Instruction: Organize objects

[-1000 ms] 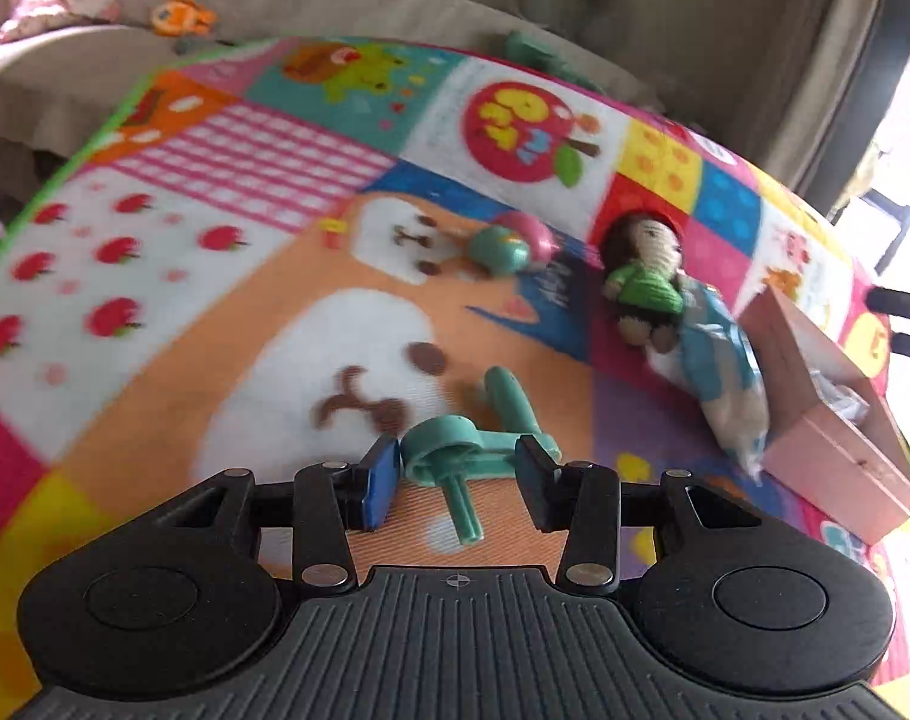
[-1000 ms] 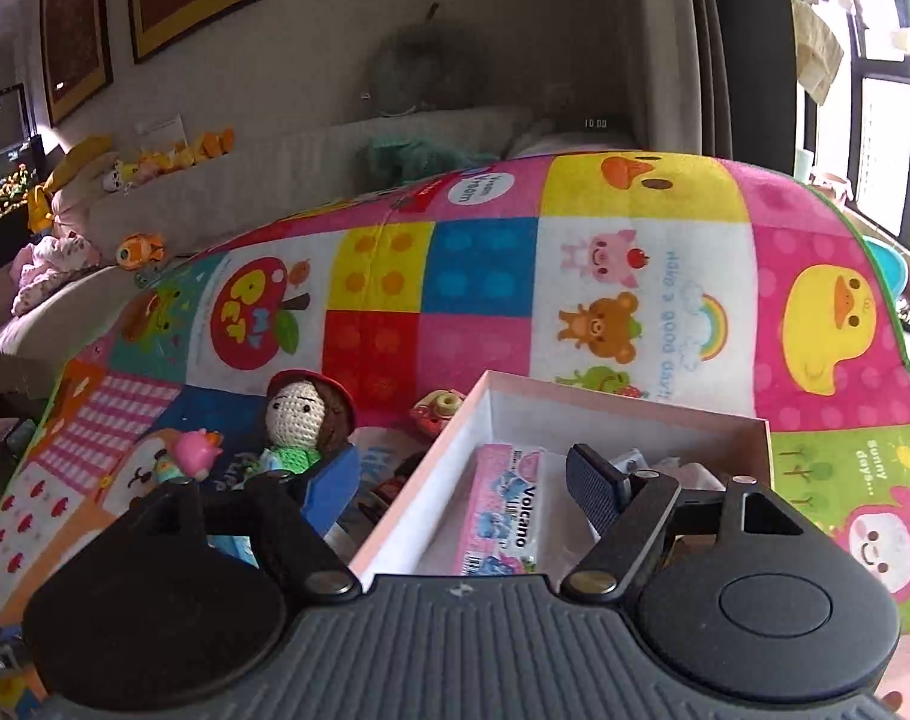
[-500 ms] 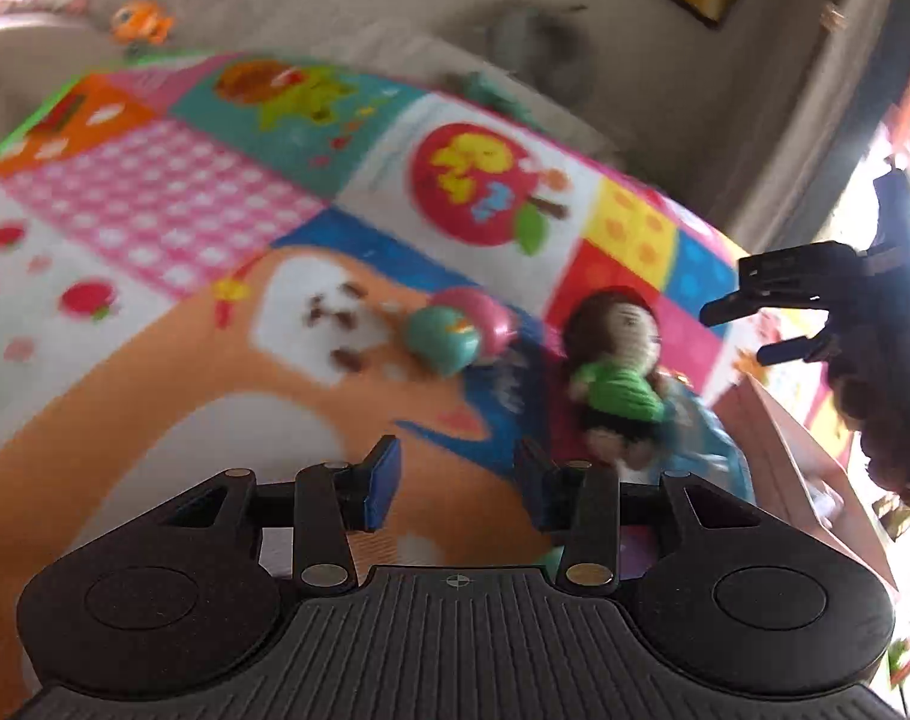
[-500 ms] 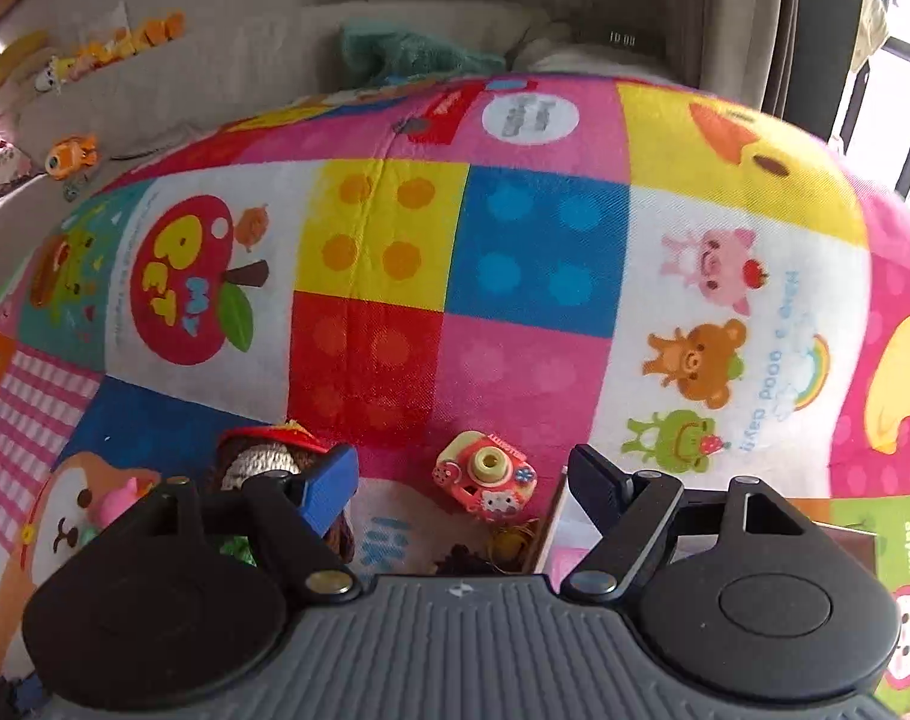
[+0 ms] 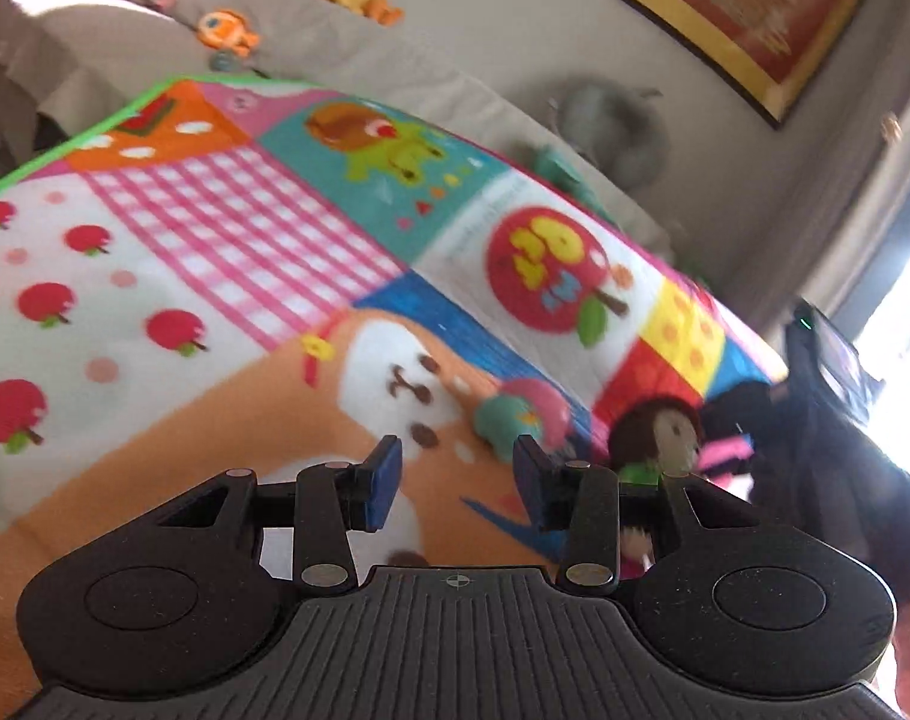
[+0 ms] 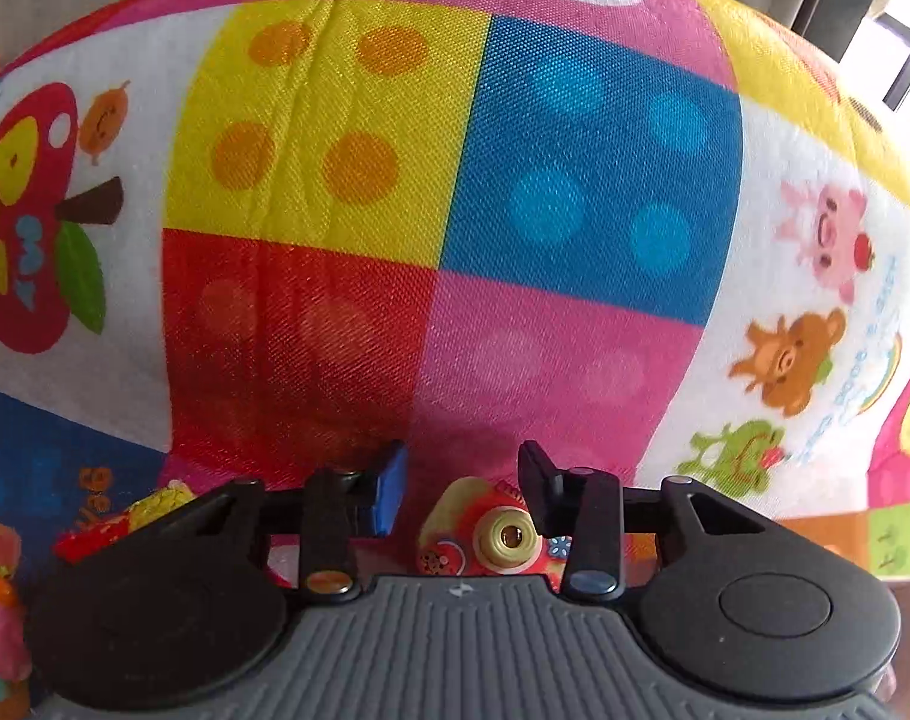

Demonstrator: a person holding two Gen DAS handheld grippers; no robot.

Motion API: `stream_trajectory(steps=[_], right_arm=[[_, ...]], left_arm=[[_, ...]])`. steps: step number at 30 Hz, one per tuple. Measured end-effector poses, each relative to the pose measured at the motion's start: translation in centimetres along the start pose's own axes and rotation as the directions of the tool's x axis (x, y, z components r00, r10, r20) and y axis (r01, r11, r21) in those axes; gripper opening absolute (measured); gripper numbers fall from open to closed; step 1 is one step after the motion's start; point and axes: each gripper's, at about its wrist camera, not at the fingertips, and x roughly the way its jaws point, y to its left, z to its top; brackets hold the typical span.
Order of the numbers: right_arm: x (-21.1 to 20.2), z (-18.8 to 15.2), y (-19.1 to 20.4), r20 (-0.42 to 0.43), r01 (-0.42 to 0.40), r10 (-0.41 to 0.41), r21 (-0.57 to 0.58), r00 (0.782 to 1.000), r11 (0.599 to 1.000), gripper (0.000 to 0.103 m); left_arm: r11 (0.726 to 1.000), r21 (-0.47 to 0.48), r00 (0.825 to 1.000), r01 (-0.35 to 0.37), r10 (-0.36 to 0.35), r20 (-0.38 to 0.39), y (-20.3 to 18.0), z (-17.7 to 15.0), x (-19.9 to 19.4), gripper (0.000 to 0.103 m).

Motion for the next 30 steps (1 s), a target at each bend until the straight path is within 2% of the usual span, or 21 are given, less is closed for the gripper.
stream_trajectory(steps=[3,6,9,13,15,17,18,20,22,24,26,27,28,29,30], right_arm=[[-1.4,-1.6,0.3,-0.017,-0.064,0.064,-0.011,0.998,0.998,0.037],[-3.4,-3.7,0.8,-0.04,-0.173,0.171,-0.034,0.984,0.984,0.032],[-5.2,-6.1,0.9,-0.082,-0.298,0.296,-0.011,0.952,0.955,0.031],[-7.7,-9.7,1.4,-0.126,-0.406,0.402,-0.007,0.907,0.914,0.031],[-9.7,-11.9,1.5,-0.106,-0.424,0.417,-0.062,0.903,0.903,0.031],[-12.6,-14.1,1.5,-0.018,-0.399,0.401,-0.157,0.916,0.904,0.032],[-13.9,-15.3,1.3,0.026,-0.387,0.4,-0.204,0.916,0.899,0.035],[-16.3,-17.9,0.0,0.085,-0.376,0.411,-0.267,0.908,0.887,0.052],[-16.9,-20.3,-0.7,0.081,-0.362,0.401,-0.298,0.912,0.883,0.052],[-17.7,-22.9,-1.9,0.091,-0.341,0.384,-0.307,0.919,0.889,0.052],[-18.9,-25.1,-3.6,0.133,-0.325,0.372,-0.279,0.919,0.904,0.055],[-19.4,-26.1,-4.7,0.164,-0.319,0.366,-0.255,0.916,0.913,0.058],[-19.8,-27.0,-5.8,0.199,-0.308,0.354,-0.23,0.914,0.923,0.07],[-20.0,-27.8,-6.7,0.23,-0.293,0.337,-0.205,0.913,0.934,0.08],[-20.3,-28.6,-7.7,0.257,-0.278,0.317,-0.176,0.913,0.944,0.083]], left_arm=[[1.0,-0.006,1.0,-0.007,0.007,0.004,0.2,0.3,0.0,0.045],[1.0,0.024,1.0,-0.006,0.005,0.013,0.0,0.1,0.0,0.045],[0.999,0.051,1.0,-0.008,0.007,0.024,-0.2,0.0,0.0,0.045],[0.998,0.056,1.0,-0.011,0.009,0.03,-0.2,-0.1,0.1,0.045],[0.998,0.061,1.0,-0.002,0.0,0.025,-0.3,-0.1,0.2,0.045],[0.997,0.074,1.0,0.011,-0.012,0.023,-0.4,-0.2,0.1,0.045],[0.996,0.084,0.999,0.019,-0.022,0.026,-0.6,-0.3,0.0,0.045],[0.993,0.108,0.998,0.043,-0.048,0.045,-1.0,-0.5,-0.3,0.045],[0.987,0.148,0.994,0.063,-0.075,0.078,-1.6,-0.6,-0.9,0.045],[0.976,0.198,0.992,0.093,-0.108,0.071,-2.5,-0.5,-1.6,0.045],[0.945,0.284,0.983,0.159,-0.177,0.04,-4.3,-0.4,-2.9,0.045],[0.912,0.356,0.975,0.205,-0.223,0.01,-5.5,-0.6,-3.7,0.045],[0.86,0.442,0.964,0.254,-0.264,-0.04,-6.9,-1.0,-4.3,0.045],[0.789,0.533,0.95,0.304,-0.29,-0.113,-8.5,-1.6,-4.7,0.045],[0.705,0.618,0.936,0.349,-0.291,-0.197,-10.1,-2.5,-5.0,0.046]])
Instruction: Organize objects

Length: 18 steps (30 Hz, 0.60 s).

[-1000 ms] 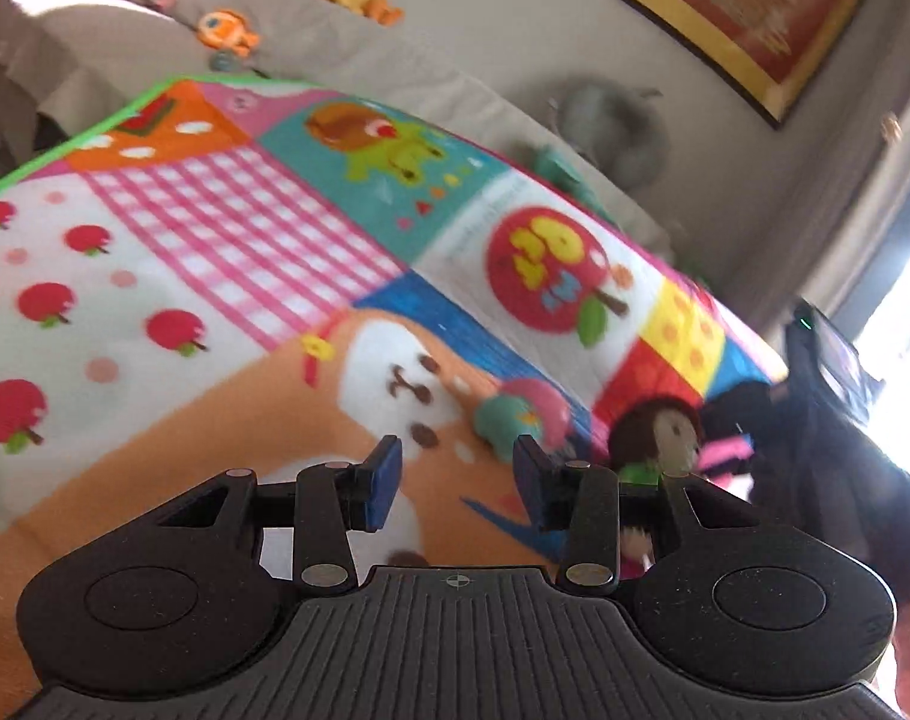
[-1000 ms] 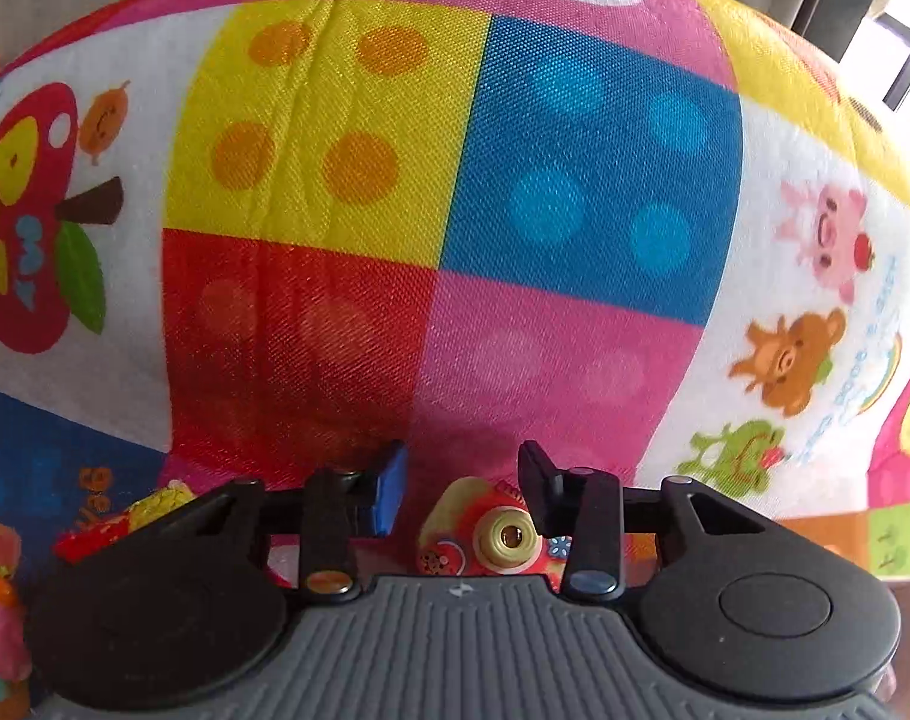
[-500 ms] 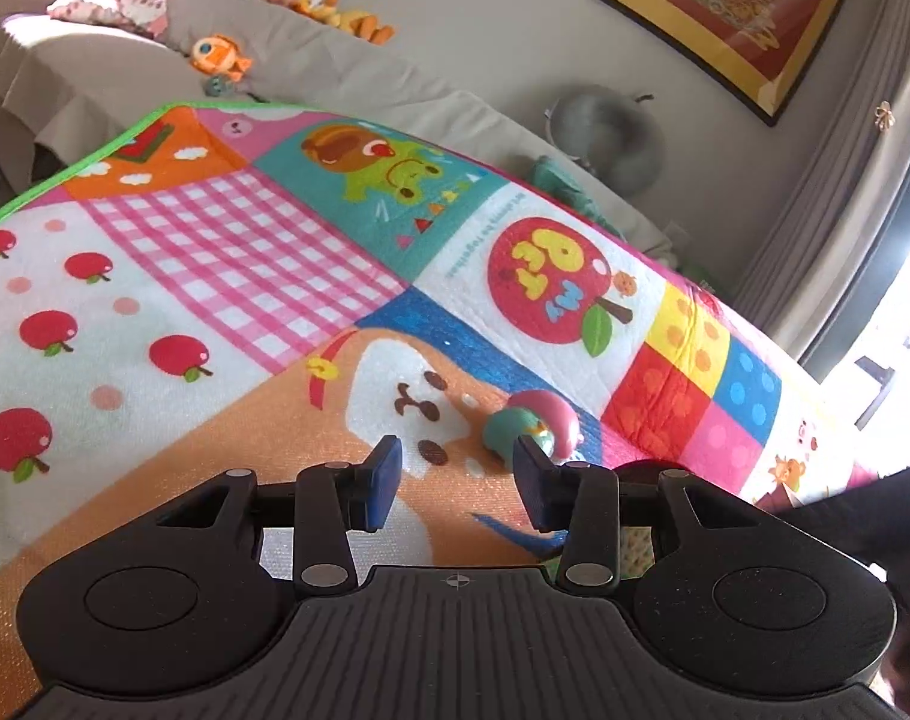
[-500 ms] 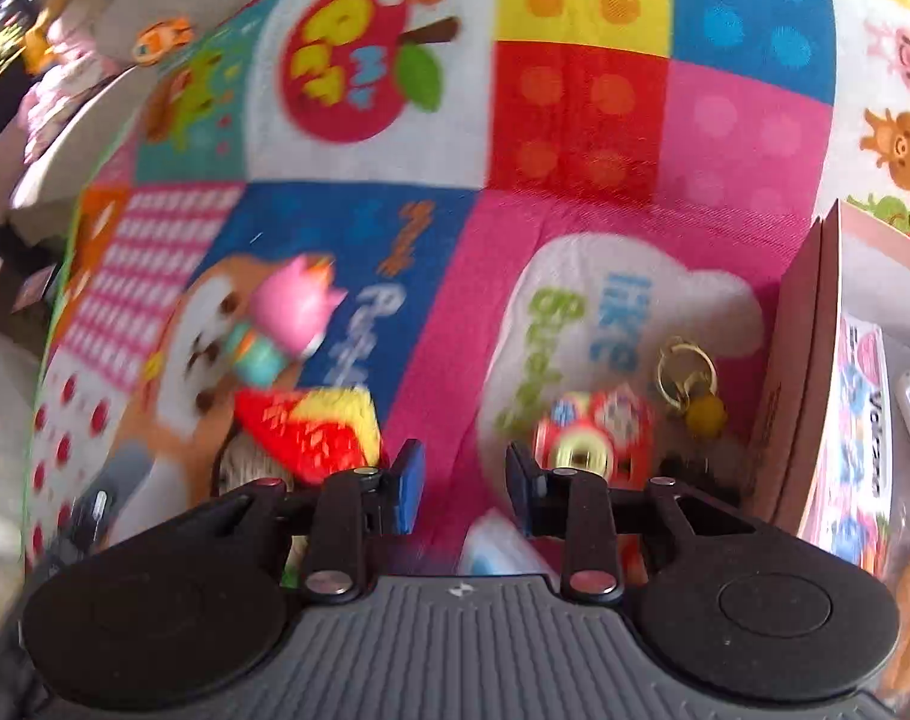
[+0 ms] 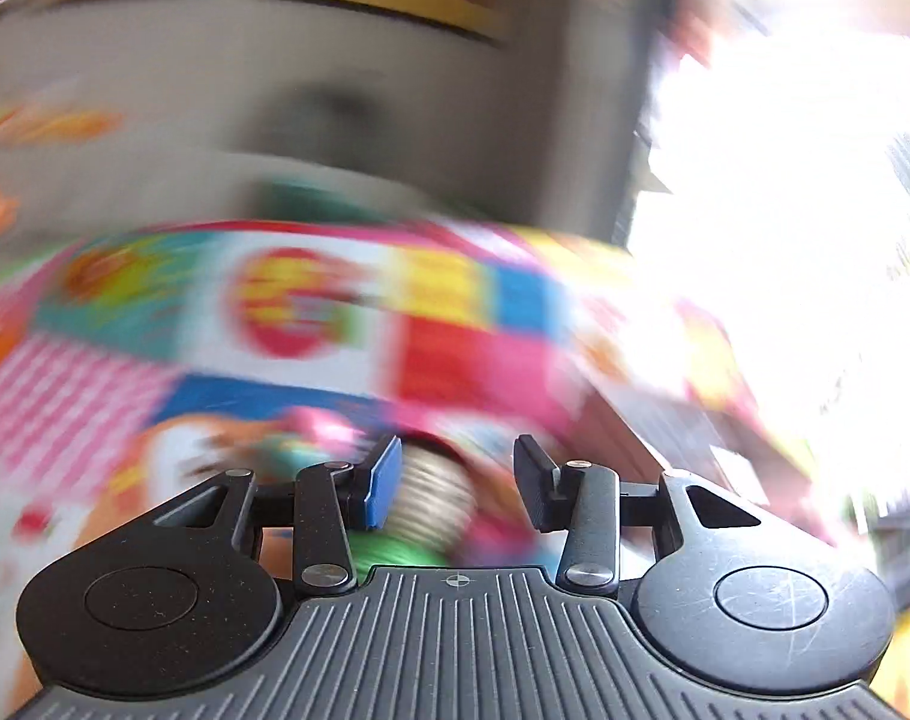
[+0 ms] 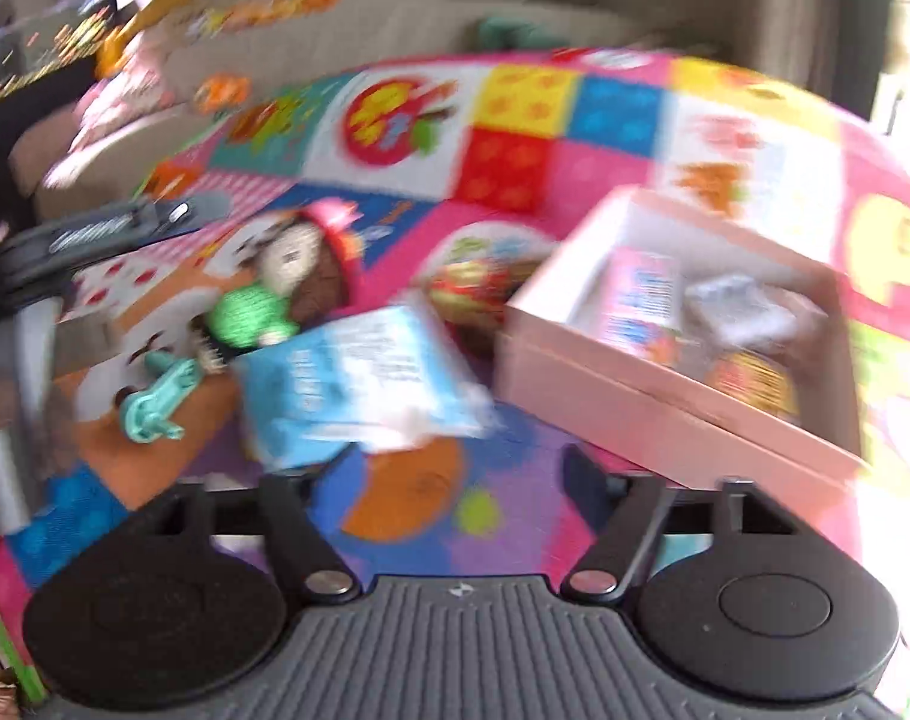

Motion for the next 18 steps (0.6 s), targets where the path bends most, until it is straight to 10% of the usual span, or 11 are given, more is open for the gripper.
stream_trajectory(steps=[6,18], right_arm=[[-0.7,-3.4,-3.5,0.02,0.052,-0.055,0.13,0.998,0.99,0.085],[0.2,-7.9,-5.1,0.028,0.015,-0.021,0.21,0.999,0.978,0.103]], left_arm=[[0.947,0.315,0.976,0.066,0.004,-0.219,-5.8,-0.3,3.7,0.049],[0.968,0.184,0.901,0.171,-0.078,-0.428,-5.0,0.1,8.9,0.062]])
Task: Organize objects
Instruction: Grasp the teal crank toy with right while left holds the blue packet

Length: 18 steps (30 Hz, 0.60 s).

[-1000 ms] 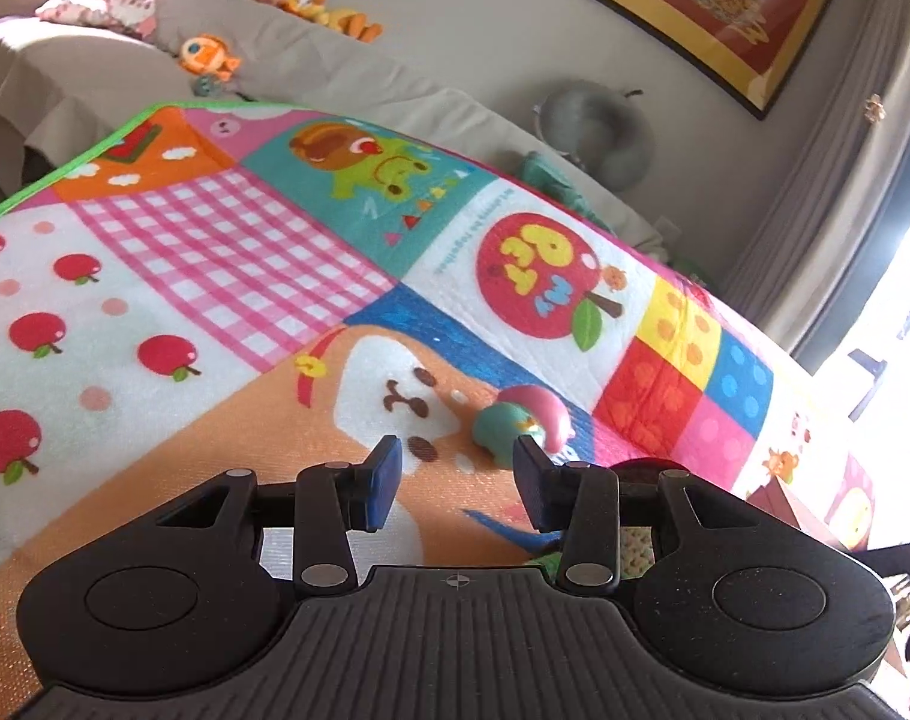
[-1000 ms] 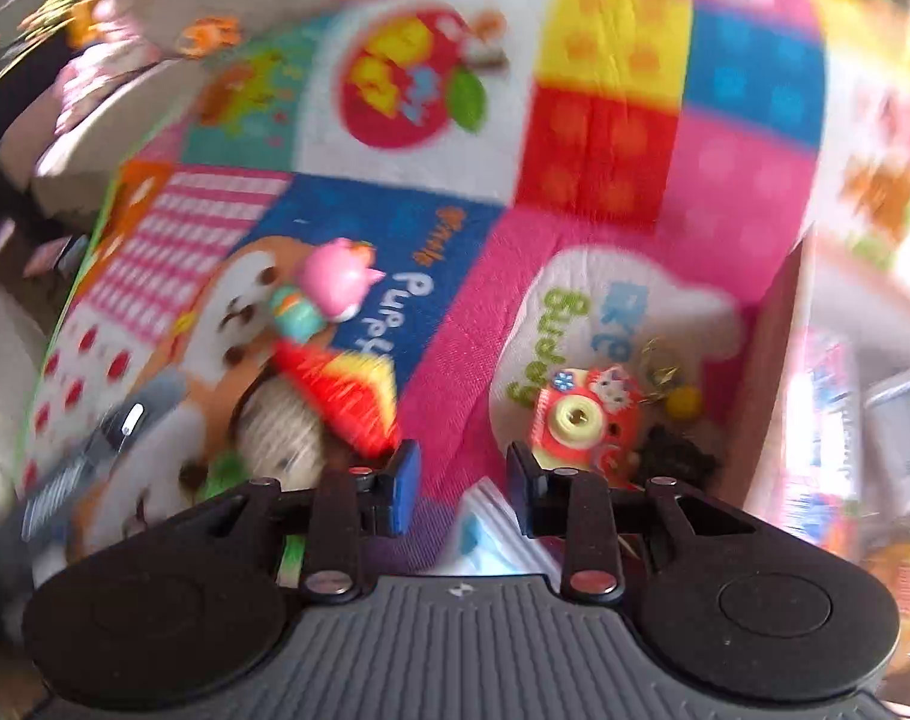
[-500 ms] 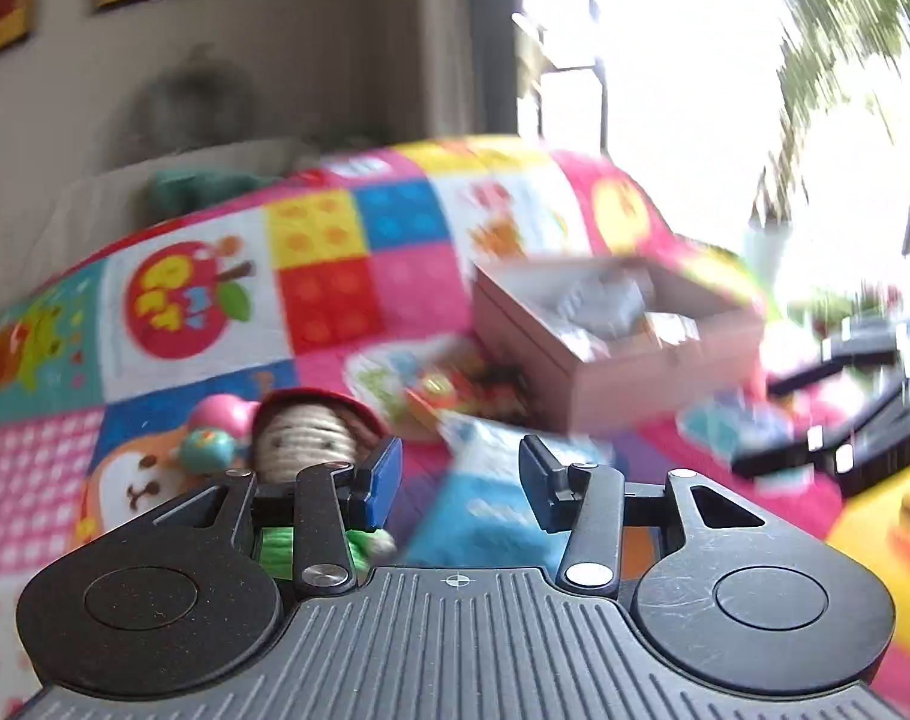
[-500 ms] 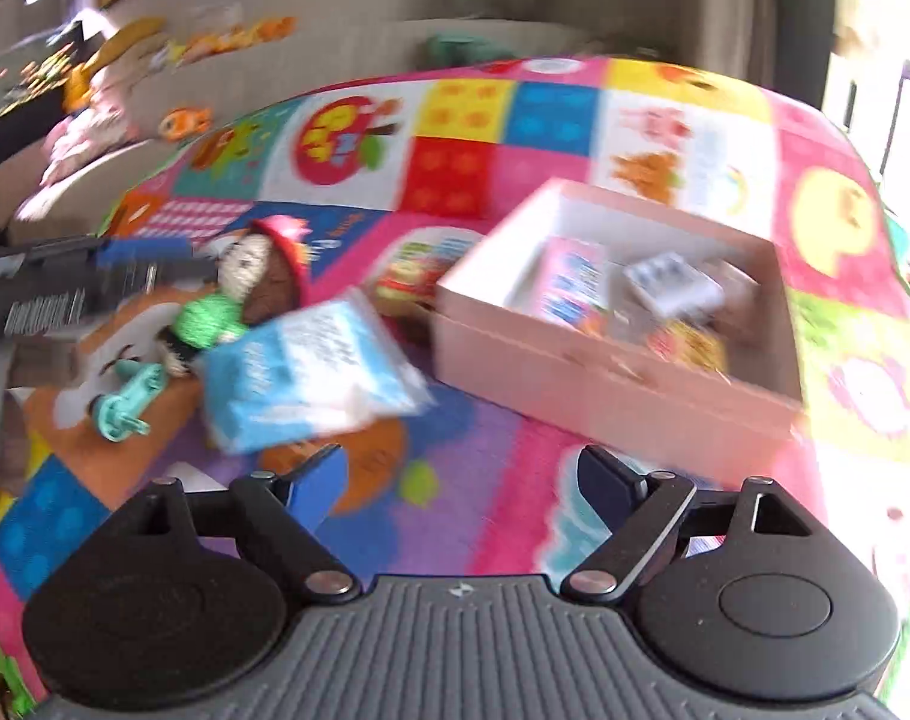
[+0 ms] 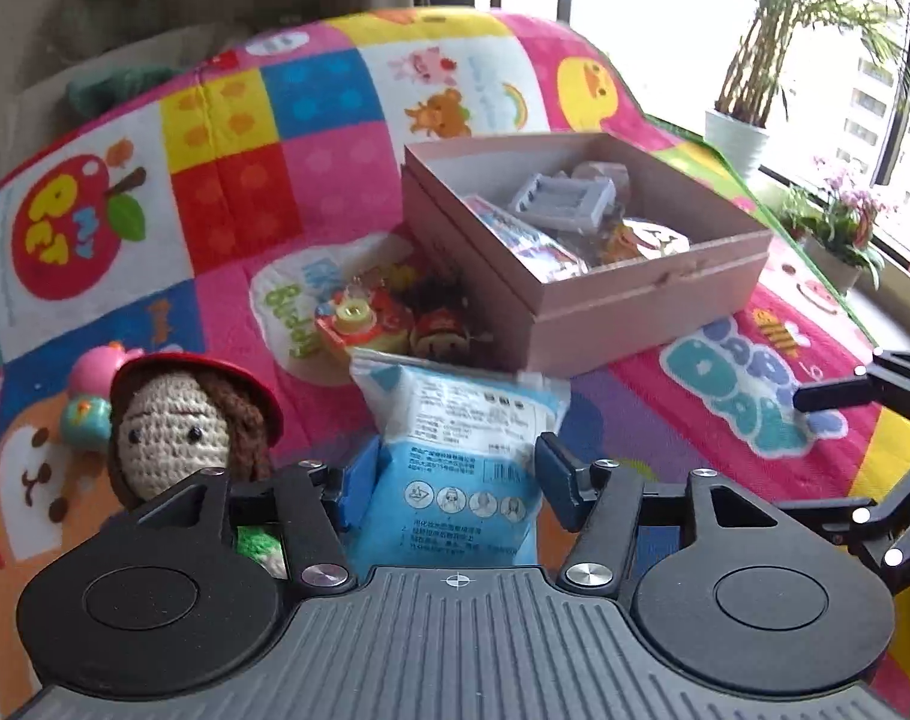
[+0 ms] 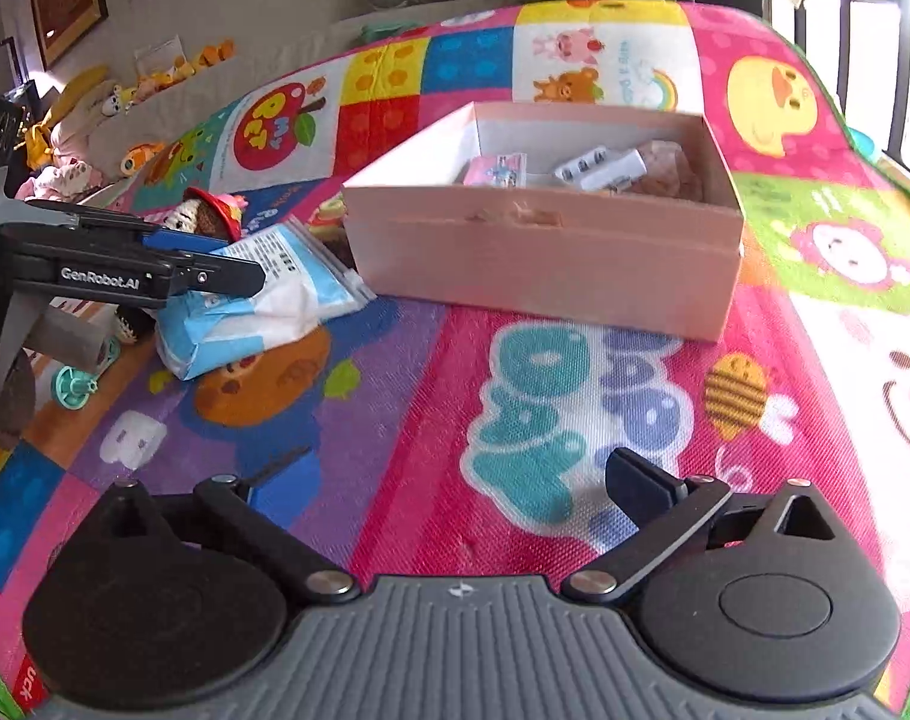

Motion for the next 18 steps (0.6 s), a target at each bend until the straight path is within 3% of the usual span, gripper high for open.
stream_trajectory(steps=[4,11,14,16,18], right_arm=[[0.0,-0.1,0.3,0.001,-0.004,0.004,-0.01,1.0,1.0,0.103],[0.2,-0.1,0.5,-0.001,0.005,-0.005,-0.021,1.0,1.0,0.103],[0.4,-0.2,0.8,0.001,0.023,-0.023,-0.032,1.0,0.999,0.103],[0.5,-0.2,0.7,0.008,0.03,-0.03,-0.028,1.0,0.999,0.103],[0.4,-0.2,0.4,0.013,0.023,-0.023,-0.005,1.0,1.0,0.103]], left_arm=[[0.996,0.075,0.997,-0.055,0.058,-0.042,-1.5,-0.7,1.1,0.062],[0.998,0.002,0.997,-0.07,0.07,-0.01,-1.3,-1.1,1.1,0.059],[0.995,-0.084,0.998,-0.048,0.051,0.026,-1.0,-2.2,-0.6,0.057],[0.991,-0.134,0.996,-0.007,0.019,0.091,-0.8,-3.6,-2.9,0.057],[0.979,-0.204,0.986,-0.01,0.043,0.16,0.0,-4.9,-5.5,0.057]])
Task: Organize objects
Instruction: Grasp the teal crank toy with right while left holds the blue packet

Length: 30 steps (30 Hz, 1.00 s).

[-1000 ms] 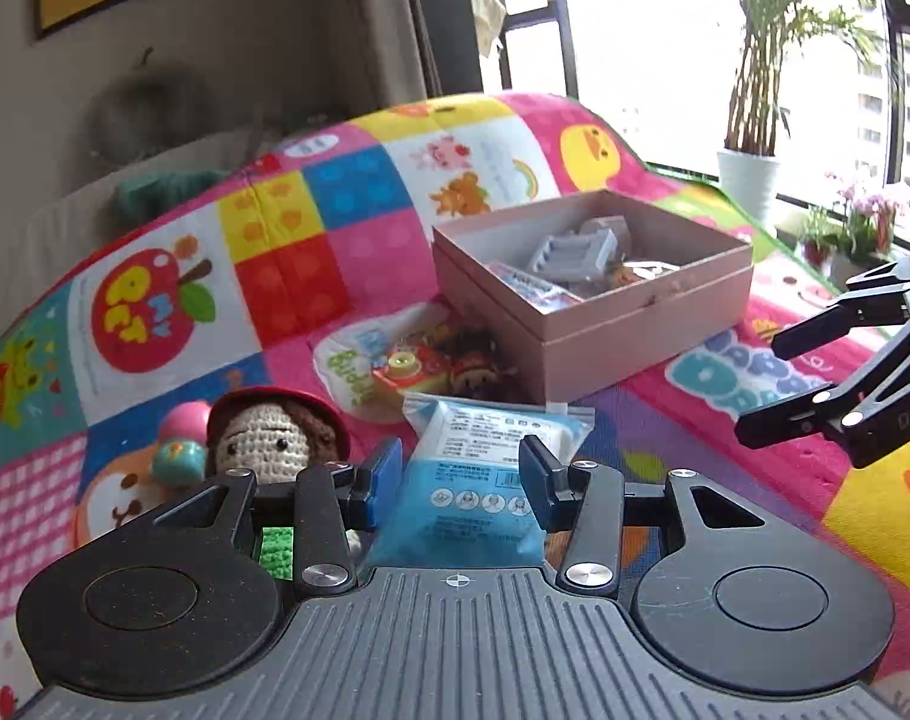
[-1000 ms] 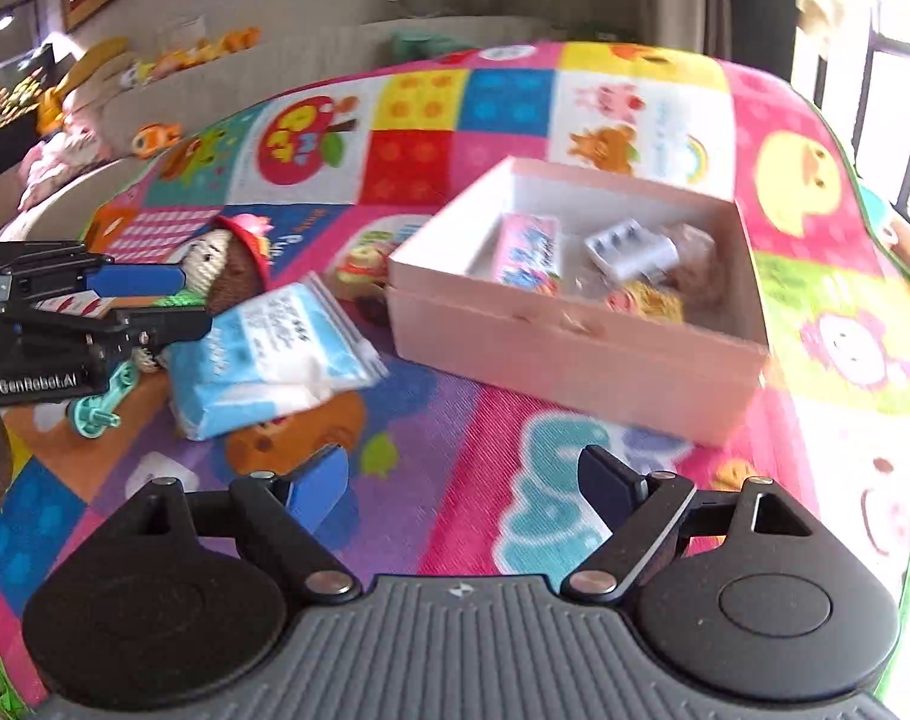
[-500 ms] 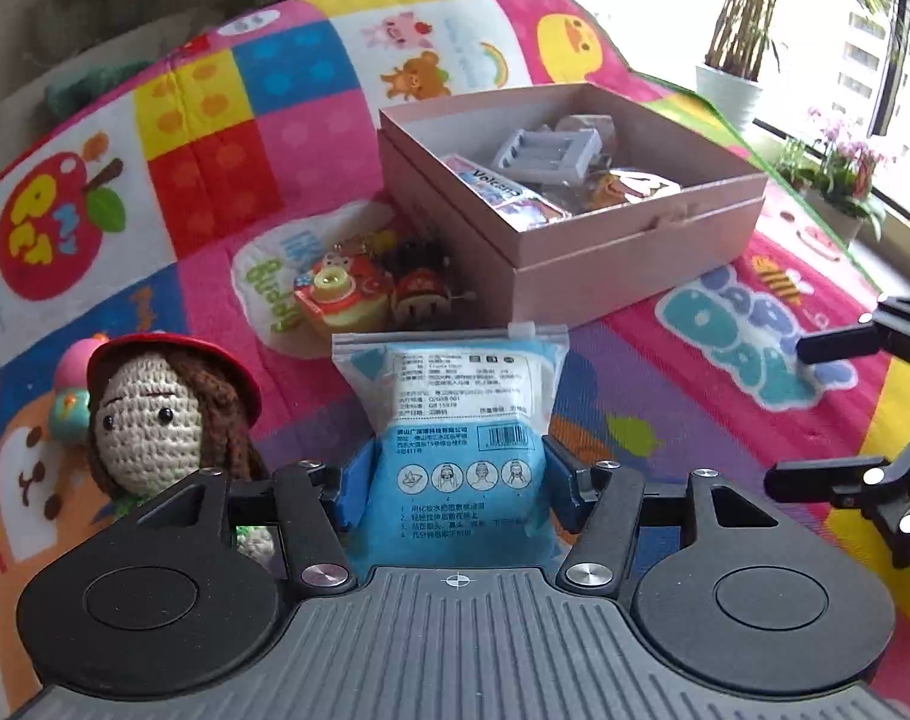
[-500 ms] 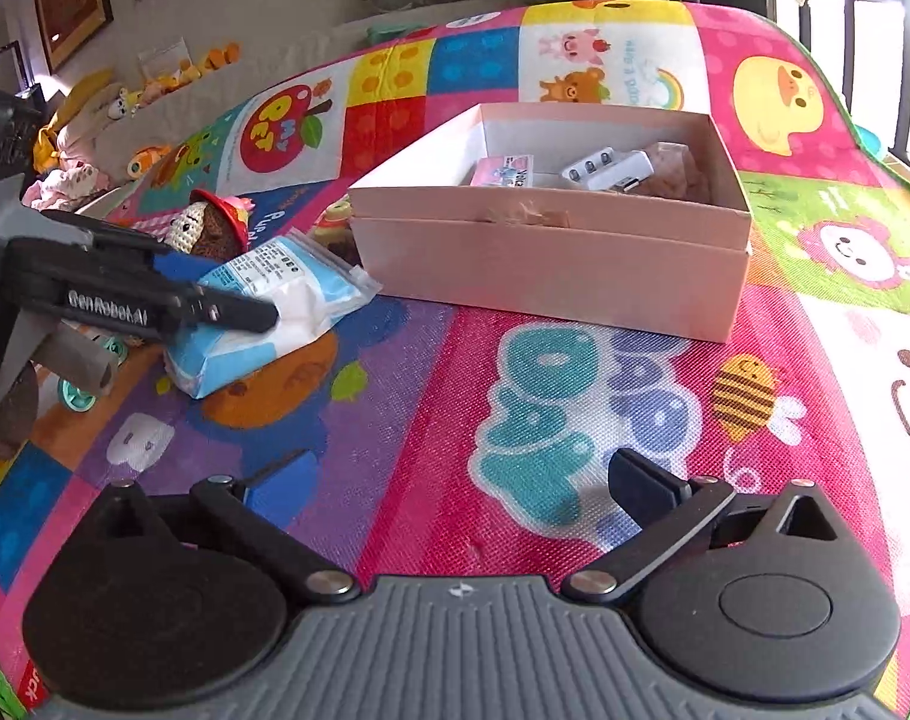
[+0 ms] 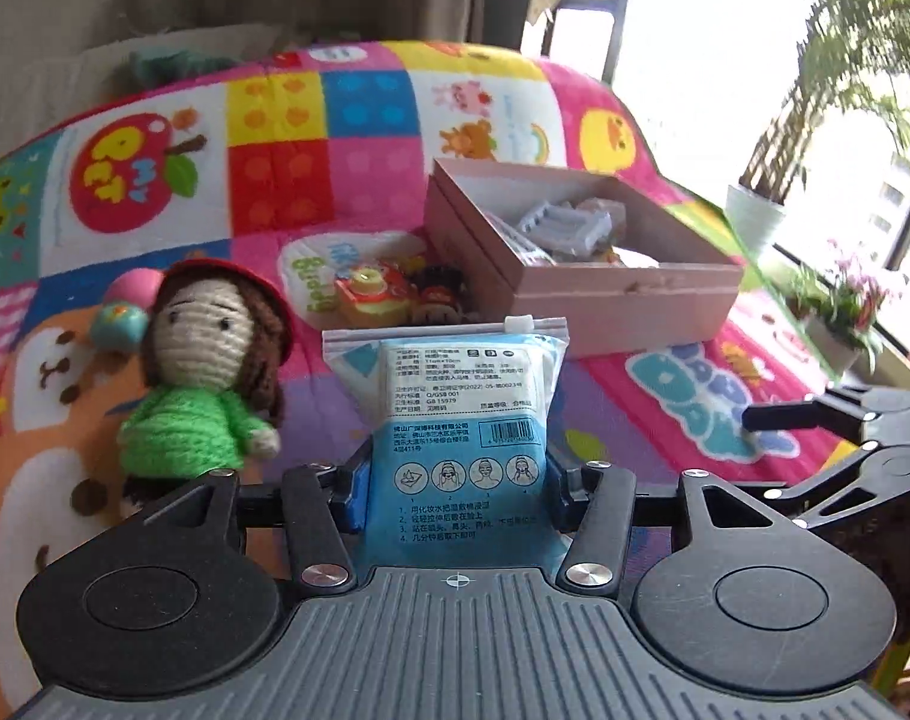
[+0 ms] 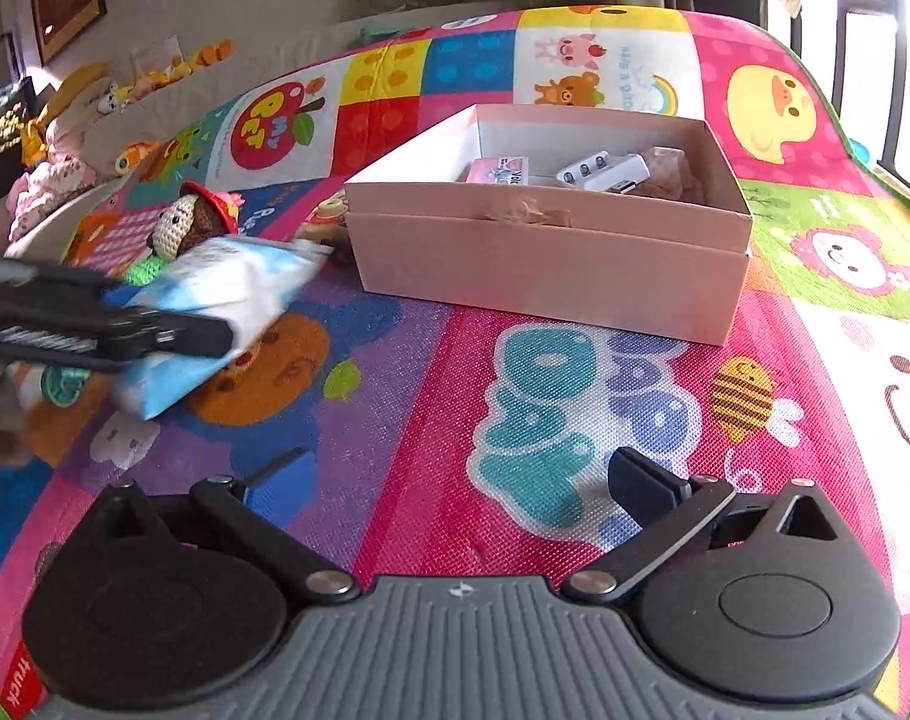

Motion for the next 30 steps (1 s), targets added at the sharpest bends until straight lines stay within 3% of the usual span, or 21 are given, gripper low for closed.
stream_trajectory(steps=[2,5,6,8,10,14,19,21,23,26,30], right_arm=[[0.2,0.2,0.1,-0.016,0.006,-0.006,-0.017,1.0,1.0,0.103],[1.0,0.6,1.6,-0.056,0.049,-0.055,-0.103,0.997,0.994,0.103],[1.2,0.8,2.2,-0.06,0.037,-0.044,-0.115,0.997,0.993,0.103],[1.6,1.7,3.8,-0.092,-0.074,0.064,-0.11,0.994,0.991,0.103],[1.8,2.7,6.3,-0.096,-0.181,0.171,-0.106,0.981,0.978,0.103],[2.8,4.5,13.5,-0.098,-0.286,0.271,-0.215,0.958,0.934,0.101],[4.9,5.0,20.9,-0.135,-0.376,0.351,-0.321,0.927,0.87,0.072],[5.7,4.8,22.5,-0.149,-0.377,0.347,-0.351,0.926,0.857,0.054],[6.2,4.3,23.1,-0.185,-0.374,0.326,-0.38,0.927,0.846,0.03],[5.1,3.2,21.7,-0.215,-0.371,0.307,-0.408,0.927,0.834,0.029],[1.5,1.5,16.4,-0.208,-0.329,0.261,-0.454,0.943,0.828,0.029]], left_arm=[[0.993,-0.107,0.995,-0.057,0.065,0.077,2.3,-0.4,-2.8,0.057],[0.934,-0.297,0.96,-0.198,0.246,0.135,6.6,-1.2,-6.2,0.057],[0.904,-0.339,0.941,-0.259,0.315,0.12,8.1,-1.4,-6.9,0.057],[0.857,-0.393,0.913,-0.335,0.398,0.091,10.3,-1.9,-7.9,0.057],[0.832,-0.442,0.907,-0.336,0.413,0.088,11.8,-2.5,-8.8,0.057],[0.805,-0.501,0.902,-0.318,0.419,0.1,13.3,-3.7,-9.8,0.057],[0.808,-0.512,0.911,-0.29,0.398,0.112,13.7,-4.4,-10.3,0.057],[0.815,-0.506,0.913,-0.283,0.39,0.117,13.5,-4.5,-10.5,0.057],[0.818,-0.504,0.915,-0.277,0.384,0.121,13.3,-4.7,-10.7,0.057],[0.826,-0.501,0.924,-0.259,0.363,0.122,12.8,-4.9,-10.6,0.057],[0.86,-0.471,0.951,-0.197,0.285,0.122,11.1,-4.8,-9.4,0.057]])
